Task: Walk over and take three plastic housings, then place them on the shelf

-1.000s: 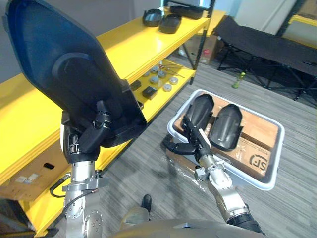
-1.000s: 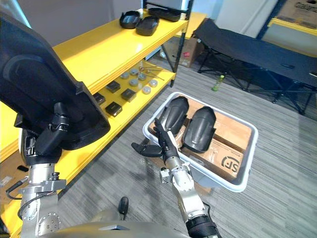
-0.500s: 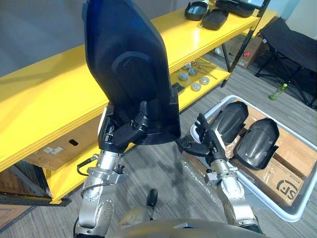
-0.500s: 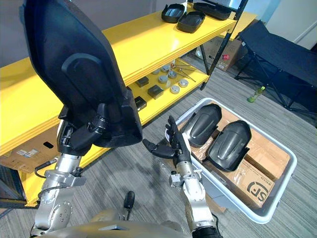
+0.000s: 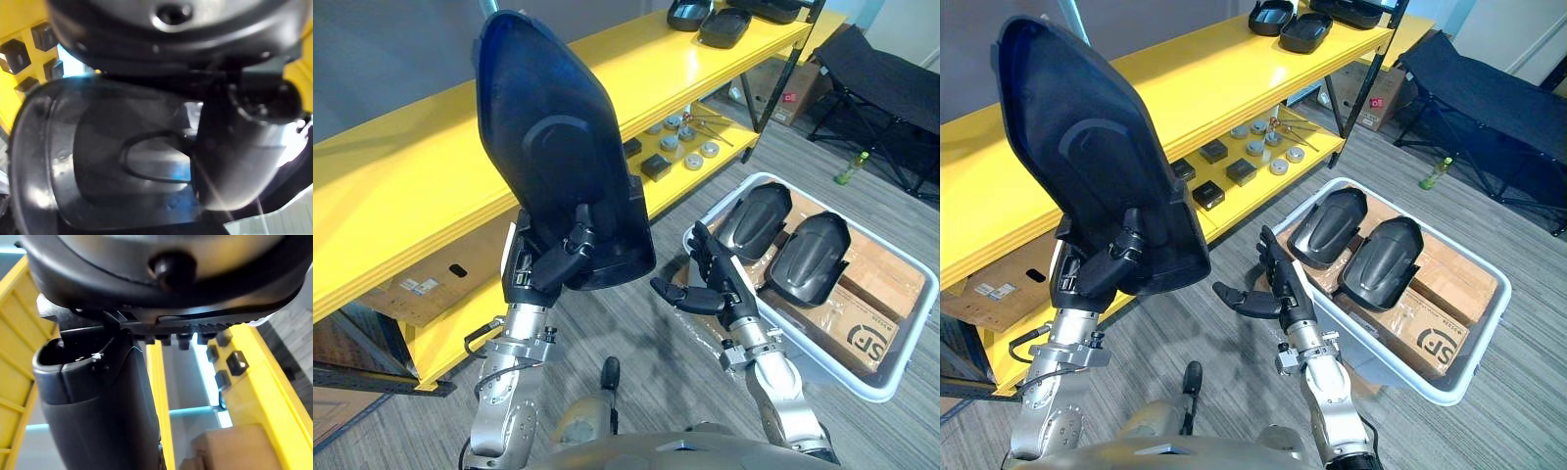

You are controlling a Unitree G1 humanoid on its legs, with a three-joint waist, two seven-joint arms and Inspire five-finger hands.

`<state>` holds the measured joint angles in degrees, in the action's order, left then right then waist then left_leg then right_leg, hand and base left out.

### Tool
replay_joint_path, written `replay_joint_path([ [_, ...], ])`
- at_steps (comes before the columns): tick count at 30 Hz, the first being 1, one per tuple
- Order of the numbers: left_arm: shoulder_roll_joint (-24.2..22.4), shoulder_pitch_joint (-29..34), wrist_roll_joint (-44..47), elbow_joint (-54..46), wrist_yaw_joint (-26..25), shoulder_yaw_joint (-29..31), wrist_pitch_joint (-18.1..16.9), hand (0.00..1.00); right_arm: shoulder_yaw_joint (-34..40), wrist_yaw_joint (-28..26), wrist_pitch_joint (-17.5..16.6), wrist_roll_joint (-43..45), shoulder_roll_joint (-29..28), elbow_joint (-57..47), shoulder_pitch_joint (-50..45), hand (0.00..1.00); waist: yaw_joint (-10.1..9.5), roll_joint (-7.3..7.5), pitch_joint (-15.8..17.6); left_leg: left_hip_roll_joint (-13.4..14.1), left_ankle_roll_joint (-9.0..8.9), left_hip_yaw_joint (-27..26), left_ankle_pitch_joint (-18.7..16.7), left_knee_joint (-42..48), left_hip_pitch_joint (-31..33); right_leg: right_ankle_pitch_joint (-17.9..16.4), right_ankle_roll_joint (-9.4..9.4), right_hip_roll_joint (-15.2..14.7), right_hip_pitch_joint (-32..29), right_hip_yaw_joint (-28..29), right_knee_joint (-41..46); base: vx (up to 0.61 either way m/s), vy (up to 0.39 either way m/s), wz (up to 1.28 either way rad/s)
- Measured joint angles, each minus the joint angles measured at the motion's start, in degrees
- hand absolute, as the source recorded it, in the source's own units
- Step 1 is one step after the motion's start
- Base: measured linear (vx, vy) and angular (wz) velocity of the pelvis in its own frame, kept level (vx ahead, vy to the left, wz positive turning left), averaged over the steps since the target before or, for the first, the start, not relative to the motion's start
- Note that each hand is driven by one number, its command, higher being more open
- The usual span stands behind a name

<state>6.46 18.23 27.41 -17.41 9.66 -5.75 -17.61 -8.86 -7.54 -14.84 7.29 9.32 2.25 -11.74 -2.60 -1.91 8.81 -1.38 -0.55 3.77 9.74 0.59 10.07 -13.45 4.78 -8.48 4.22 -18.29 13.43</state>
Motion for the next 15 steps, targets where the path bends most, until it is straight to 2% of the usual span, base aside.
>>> replay_joint_path([
  [4,-0.6,1.0,0.0,0.0,-0.4,1.0,0.0,0.00,-2.2,0.6,-0.4,0.0,-0.1,0.0,1.8,1.00,-1.29,-0.56,0.7,-0.7,0.46,-0.6,-3.4,6.8,2.1,-1.5,0.31,-1.8,-0.1,0.0,2.9,0.02,0.039,0.03],
  [8,-2.5,2.8,0.0,-0.2,-0.4,5.4,0.1,0.00,-4.0,2.1,-0.4,1.1,-1.3,0.1,3.2,1.00,-2.43,-0.36,0.8,-2.6,1.62,-1.8,-10.5,17.8,4.7,-4.8,0.49,-4.1,2.0,-0.5,5.6,0.06,0.086,0.07],
  [9,-2.6,2.8,0.0,-0.2,-0.3,7.1,0.2,0.00,-4.0,2.6,-0.4,1.2,-1.9,0.1,3.3,1.00,-2.80,0.39,0.9,-3.0,3.03,-3.0,-12.9,21.7,5.5,-5.5,0.12,-4.7,2.8,-0.8,5.6,0.10,0.122,0.10],
  [10,-2.6,2.8,0.0,-0.3,-0.3,7.9,0.2,0.00,-3.9,2.9,-0.4,1.2,-2.2,0.1,3.2,1.00,-3.16,0.35,0.9,-3.1,3.78,-4.0,-14.7,23.9,5.6,-6.0,0.17,-5.2,3.5,-1.0,5.6,0.16,0.120,0.00],
  [11,-2.7,2.8,0.0,-0.6,-0.1,9.4,0.2,0.00,-3.5,3.1,-0.4,1.2,-2.4,0.2,2.8,1.00,-3.55,0.20,0.4,-3.1,4.36,-5.0,-18.0,25.4,5.2,-6.9,-1.35,-5.9,3.9,-0.9,10.3,0.22,0.105,-0.03],
  [12,-3.2,2.8,0.0,-0.6,0.0,10.3,0.1,0.00,-3.6,3.1,-0.4,1.2,-2.4,0.3,3.0,1.00,-3.62,0.37,0.3,-3.8,4.68,-4.9,-18.5,25.8,5.0,-6.1,-3.02,-7.6,1.1,-0.7,16.5,0.27,0.163,0.16],
  [13,-3.8,3.0,0.0,-0.7,-0.3,11.4,0.1,0.00,-3.7,3.2,-0.4,1.0,-2.8,0.5,2.9,1.00,-3.11,0.24,0.0,-4.6,5.58,-4.2,-18.7,24.9,4.3,-0.8,-5.97,-10.0,-5.2,0.1,27.9,0.28,0.157,0.35],
  [14,-3.2,3.3,-0.2,-0.9,-0.7,11.7,0.1,0.00,-3.6,3.2,-0.5,0.9,-2.9,1.7,3.2,1.00,-2.48,0.34,-0.1,-4.9,6.22,-3.3,-18.3,22.5,2.4,2.2,-6.16,-10.8,-8.6,1.4,33.9,0.25,0.157,0.42],
  [15,-2.9,3.5,-0.2,-1.1,-1.2,11.7,0.1,0.00,-3.7,3.3,-0.5,0.9,-3.1,2.2,3.4,1.00,-2.44,0.35,-0.1,-4.9,6.47,-2.8,-18.2,21.5,1.5,1.6,-5.67,-10.4,-9.4,1.4,34.6,0.28,0.102,0.27],
])
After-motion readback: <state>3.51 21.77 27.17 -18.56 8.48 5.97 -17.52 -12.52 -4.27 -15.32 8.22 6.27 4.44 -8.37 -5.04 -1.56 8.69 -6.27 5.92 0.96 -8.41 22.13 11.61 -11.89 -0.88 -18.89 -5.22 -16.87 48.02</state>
